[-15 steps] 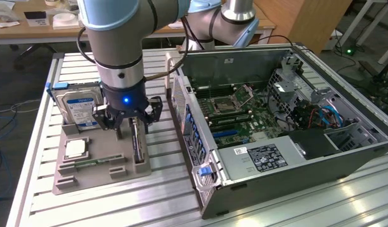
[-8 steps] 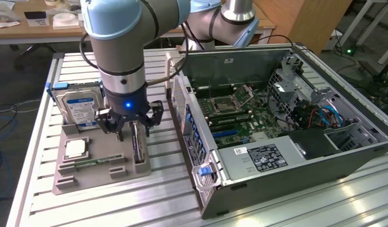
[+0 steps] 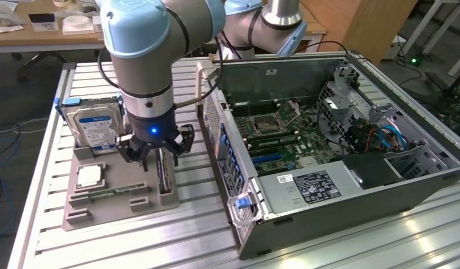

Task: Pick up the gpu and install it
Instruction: 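Pick up the gpu and move the gpu toward the slot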

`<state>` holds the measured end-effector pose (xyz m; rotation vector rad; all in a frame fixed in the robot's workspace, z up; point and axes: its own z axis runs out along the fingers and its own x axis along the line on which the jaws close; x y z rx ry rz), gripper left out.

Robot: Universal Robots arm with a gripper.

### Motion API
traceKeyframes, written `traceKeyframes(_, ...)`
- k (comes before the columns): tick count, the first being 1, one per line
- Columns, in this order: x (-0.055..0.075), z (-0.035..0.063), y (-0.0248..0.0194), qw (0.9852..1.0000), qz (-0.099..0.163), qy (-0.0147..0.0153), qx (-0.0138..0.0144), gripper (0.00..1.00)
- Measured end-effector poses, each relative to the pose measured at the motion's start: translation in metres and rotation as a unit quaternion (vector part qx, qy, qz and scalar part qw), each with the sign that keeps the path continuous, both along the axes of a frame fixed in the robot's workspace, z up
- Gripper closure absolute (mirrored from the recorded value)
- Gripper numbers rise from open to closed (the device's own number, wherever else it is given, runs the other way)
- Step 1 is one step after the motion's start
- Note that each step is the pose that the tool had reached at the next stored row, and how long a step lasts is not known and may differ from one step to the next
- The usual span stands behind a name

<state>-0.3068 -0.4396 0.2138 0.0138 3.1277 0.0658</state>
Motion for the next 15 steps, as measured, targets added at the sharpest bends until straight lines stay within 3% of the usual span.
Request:
traceKeyframes(3,0.0002,-0.0048,0.0004,1.0,0.0,0.0,0.0,0.34)
traceKeyframes(11,0.0002,-0.005,0.0004,1.0,0.0,0.0,0.0,0.34)
traceKeyframes(14,0.0005,-0.0052,0.0005,1.0,0.0,-0.0001,0.0001,0.41)
traceKeyframes(15,0.0011,-0.0052,0.0005,1.0,0.0,-0.0001,0.0001,0.48)
